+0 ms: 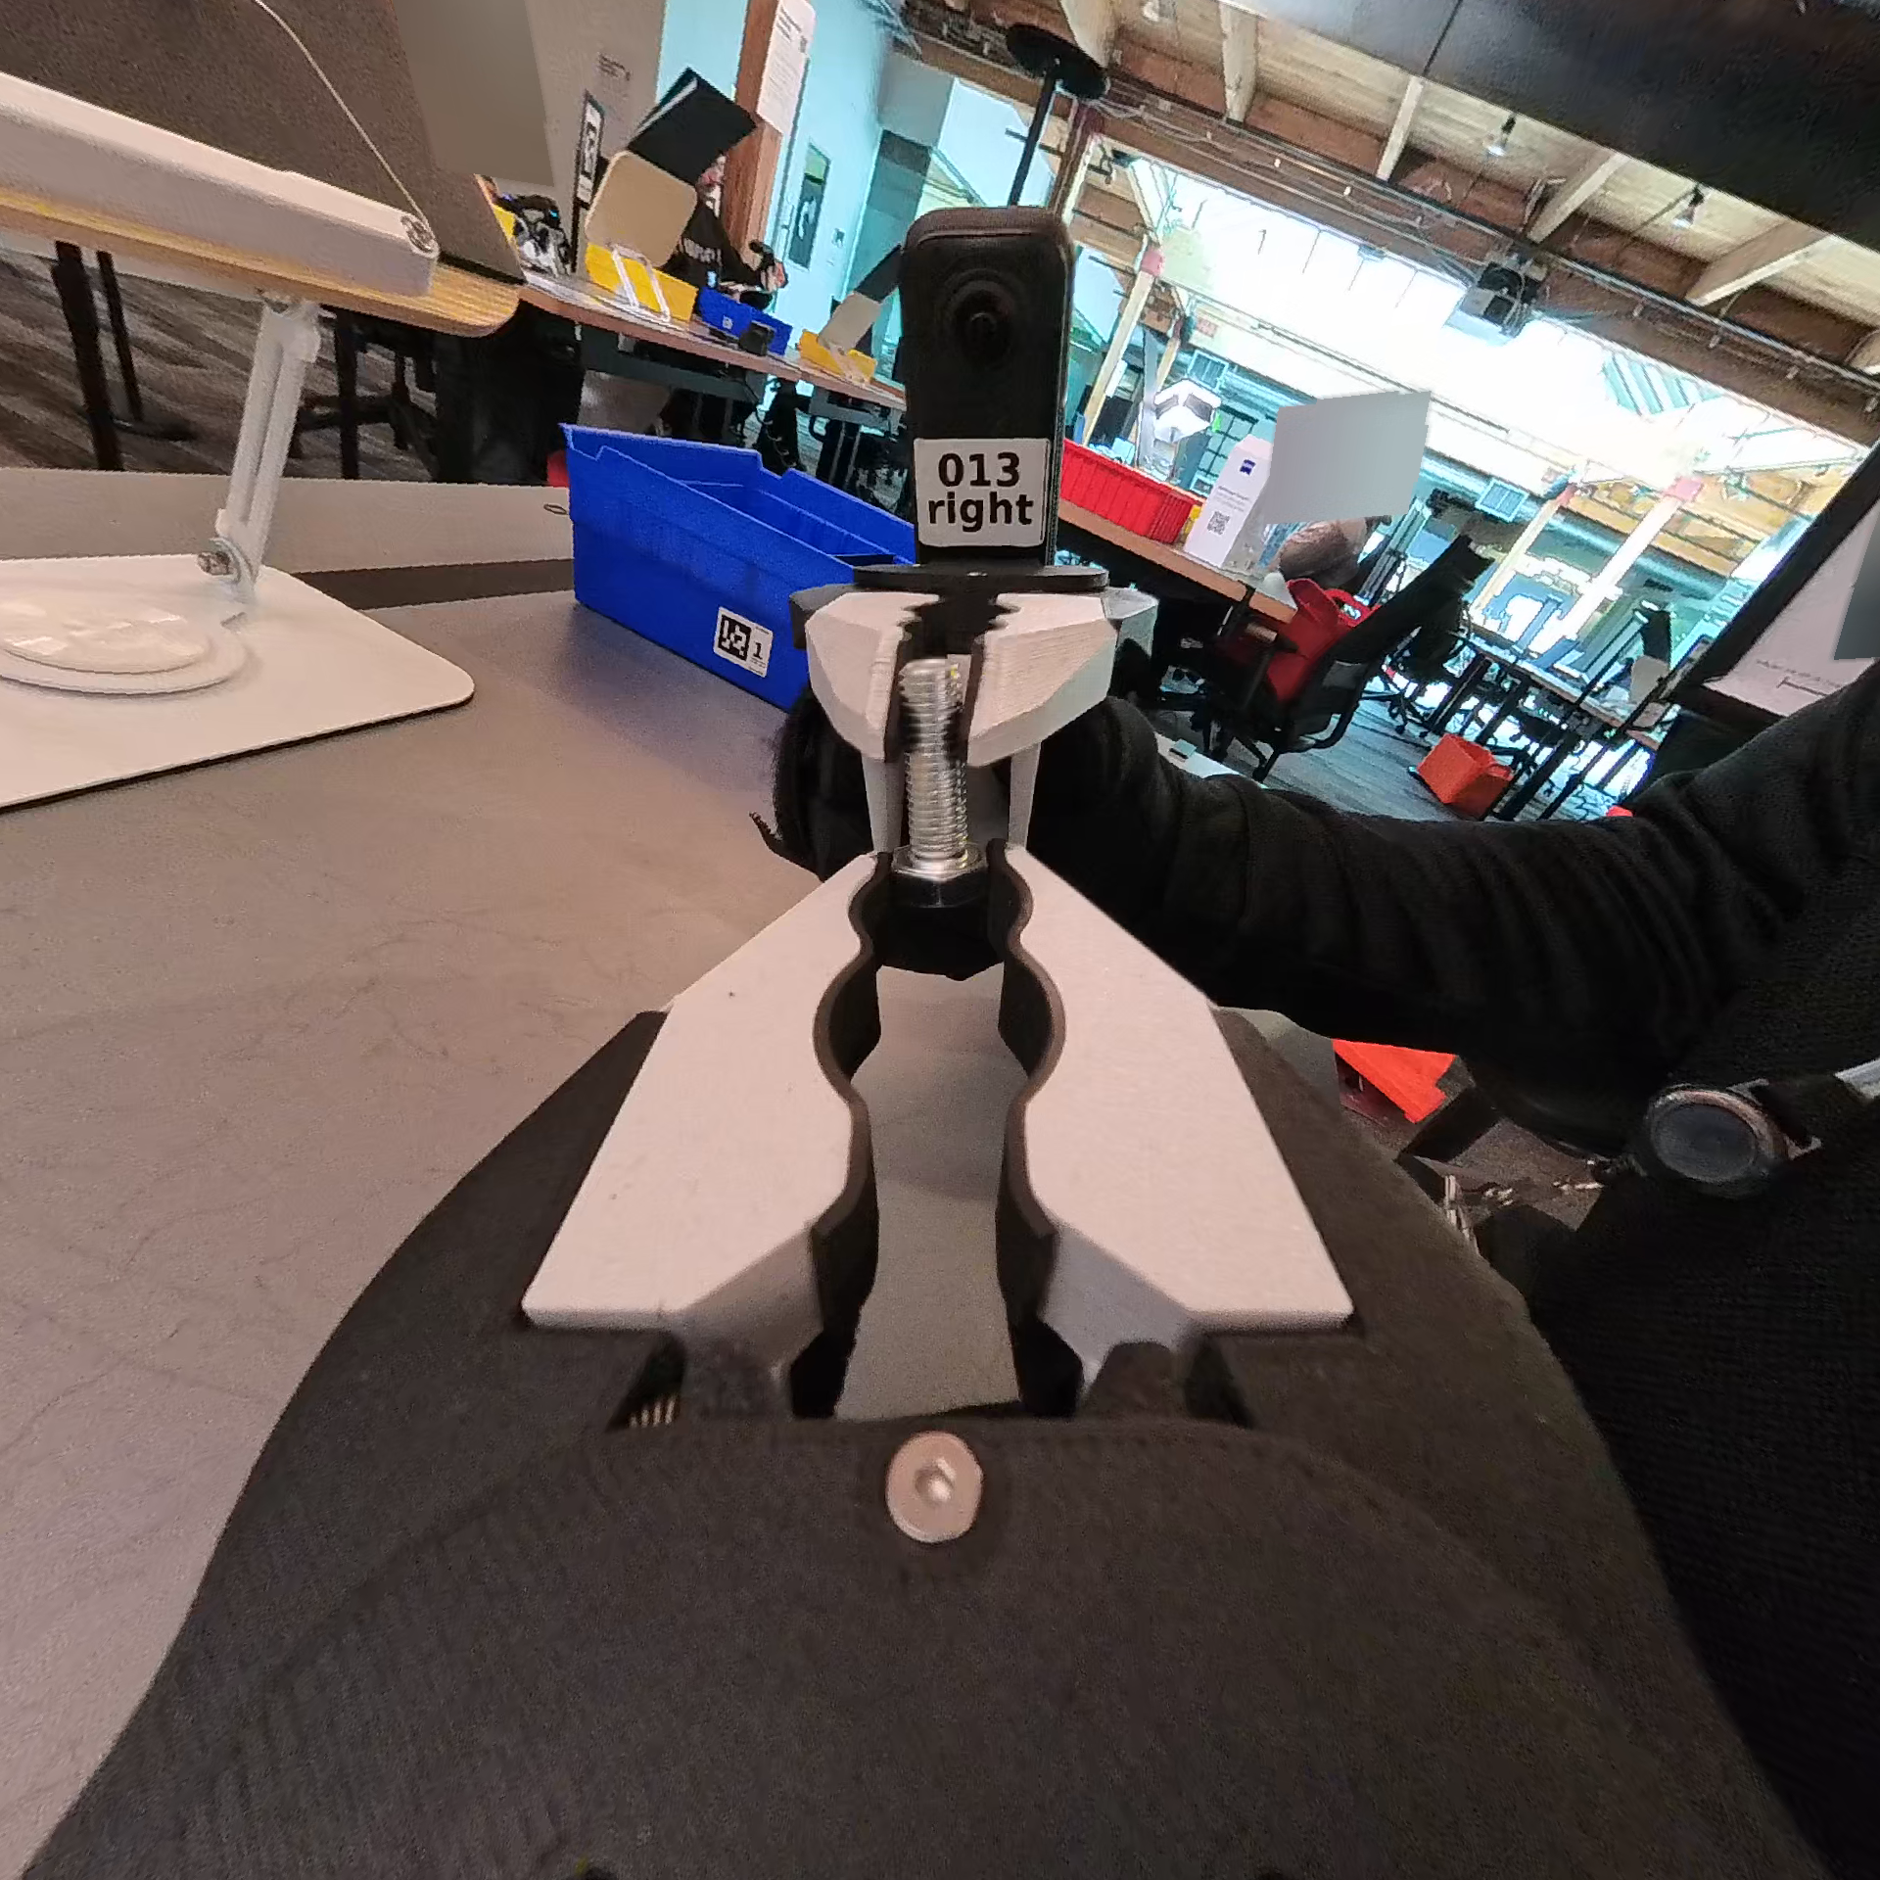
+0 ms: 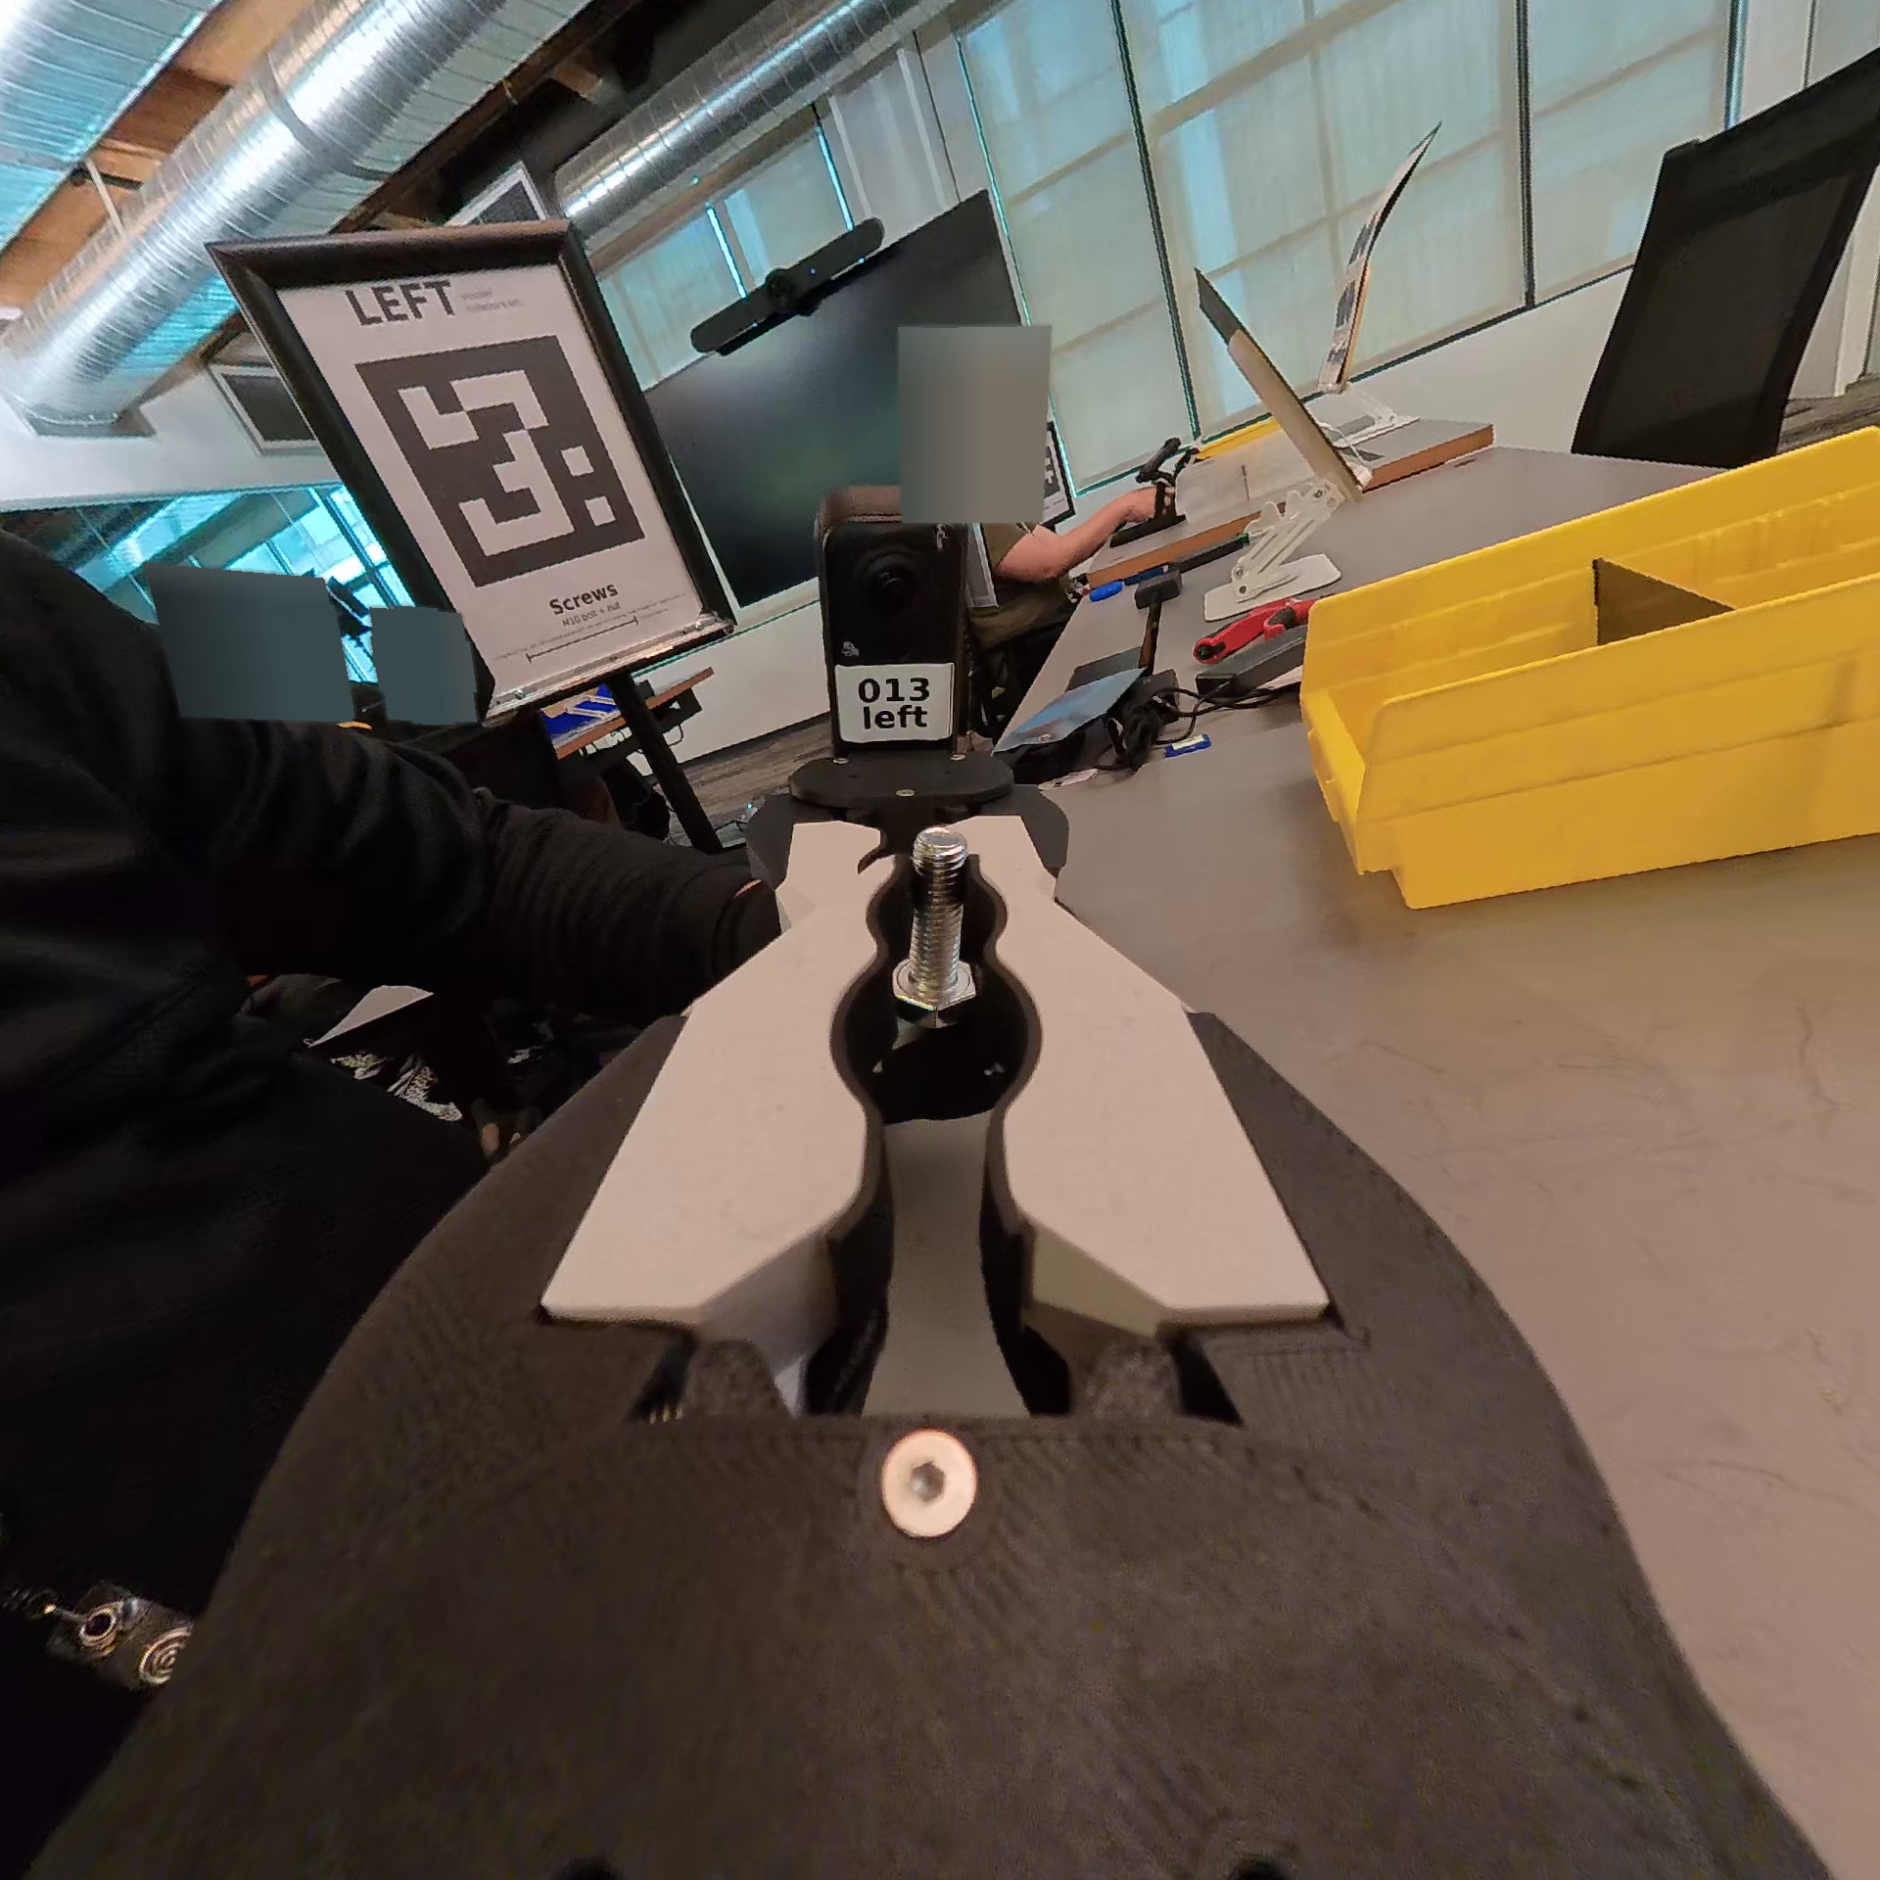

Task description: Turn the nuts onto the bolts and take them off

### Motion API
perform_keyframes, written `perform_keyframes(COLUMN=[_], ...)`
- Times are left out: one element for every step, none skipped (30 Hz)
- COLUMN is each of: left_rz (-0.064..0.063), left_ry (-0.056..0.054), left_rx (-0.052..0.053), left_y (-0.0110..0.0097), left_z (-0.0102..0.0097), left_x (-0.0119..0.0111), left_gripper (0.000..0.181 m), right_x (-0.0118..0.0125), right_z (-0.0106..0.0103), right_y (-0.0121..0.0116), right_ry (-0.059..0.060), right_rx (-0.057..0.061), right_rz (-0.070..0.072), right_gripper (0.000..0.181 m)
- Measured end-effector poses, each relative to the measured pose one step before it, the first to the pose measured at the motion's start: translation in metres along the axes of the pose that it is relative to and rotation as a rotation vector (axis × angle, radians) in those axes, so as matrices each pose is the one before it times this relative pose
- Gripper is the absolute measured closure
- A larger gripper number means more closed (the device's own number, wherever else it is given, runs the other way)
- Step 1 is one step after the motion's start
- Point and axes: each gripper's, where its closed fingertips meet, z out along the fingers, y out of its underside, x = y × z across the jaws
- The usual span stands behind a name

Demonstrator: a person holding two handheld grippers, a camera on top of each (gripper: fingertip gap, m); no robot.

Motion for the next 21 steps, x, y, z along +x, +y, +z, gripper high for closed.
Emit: perform_keyframes(left_rz=[-0.0018,0.0002,0.0006,-0.0025,-0.0013,0.0005,-0.0029,-0.0015,0.0076,0.0117,0.0091,0.0164,0.0220,0.0151,0.0190,0.0273,0.0118,0.0001,0.0019,0.0027,0.0044], left_ry=[0.0031,-0.0022,-0.0051,0.0005,-0.0028,-0.0088,-0.0053,-0.0009,-0.0097,-0.0144,-0.0071,-0.0142,-0.0214,-0.0100,-0.0108,-0.0187,-0.0036,0.0095,0.0093,-0.0012,-0.0030], left_rx=[-0.0004,-0.0004,0.0004,0.0032,0.0046,0.0054,0.0061,0.0012,-0.0035,0.0003,0.0011,-0.0025,-0.0024,-0.0006,-0.0069,-0.0077,0.0081,0.0205,0.0229,0.0083,0.0036], left_y=[-0.00006,-0.00008,-0.00021,-0.00065,-0.00077,-0.00090,-0.00122,-0.00069,-0.00049,-0.00155,-0.00214,-0.00176,-0.00183,-0.00186,-0.00064,-0.00043,-0.00197,-0.00315,-0.00281,-0.00025,0.00053], left_z=[-0.00016,-0.00009,-0.00017,-0.00038,-0.00085,-0.00124,-0.00178,-0.00173,-0.00198,-0.00251,-0.00279,-0.00298,-0.00326,-0.00309,-0.00312,-0.00359,-0.00430,-0.00487,-0.00482,-0.00421,-0.00393], left_x=[0.00054,-0.00013,-0.00062,-0.00012,-0.00078,-0.00179,-0.00145,-0.00070,-0.00119,-0.00134,-0.00036,-0.00123,-0.00207,-0.00073,-0.00088,-0.00171,0.00008,0.00169,0.00200,0.00048,0.00042], left_gripper=[0.165,0.165,0.164,0.165,0.164,0.164,0.164,0.164,0.164,0.165,0.165,0.165,0.165,0.165,0.164,0.164,0.164,0.165,0.165,0.165,0.165], right_x=[-0.00001,0.00035,0.00079,0.00154,0.00244,0.00215,0.00145,0.00160,0.00171,0.00183,0.00277,0.00488,0.00666,0.00711,0.00765,0.00775,0.00684,0.00625,0.00529,0.00340,0.00123], right_z=[0.00013,0.00012,-0.00009,0.00004,-0.00015,-0.00062,-0.00165,-0.00286,-0.00381,-0.00458,-0.00494,-0.00524,-0.00563,-0.00590,-0.00563,-0.00467,-0.00363,-0.00220,-0.00067,0.00118,0.00288], right_y=[-0.00017,-0.00021,-0.00020,-0.00034,-0.00070,-0.00082,-0.00136,-0.00237,-0.00318,-0.00322,-0.00226,-0.00097,-0.00009,0.00078,0.00312,0.00696,0.01040,0.01243,0.01302,0.01234,0.01085], right_ry=[-0.0009,0.0008,0.0031,0.0091,0.0144,0.0118,0.0094,0.0104,0.0113,0.0137,0.0214,0.0339,0.0434,0.0455,0.0488,0.0519,0.0492,0.0491,0.0475,0.0388,0.0250], right_rx=[0.0011,0.0009,-0.0004,0.0001,0.0000,-0.0009,0.0035,0.0090,0.0121,0.0098,0.0010,-0.0091,-0.0146,-0.0180,-0.0298,-0.0518,-0.0700,-0.0776,-0.0767,-0.0697,-0.0613], right_rz=[0.0030,0.0043,0.0044,0.0046,0.0072,0.0052,0.0002,-0.0003,0.0011,-0.0015,-0.0058,-0.0076,-0.0068,-0.0064,-0.0083,-0.0140,-0.0218,-0.0294,-0.0338,-0.0302,-0.0208], right_gripper=[0.174,0.174,0.173,0.161,0.150,0.146,0.144,0.143,0.143,0.145,0.146,0.147,0.148,0.149,0.149,0.149,0.149,0.148,0.148,0.148,0.148])
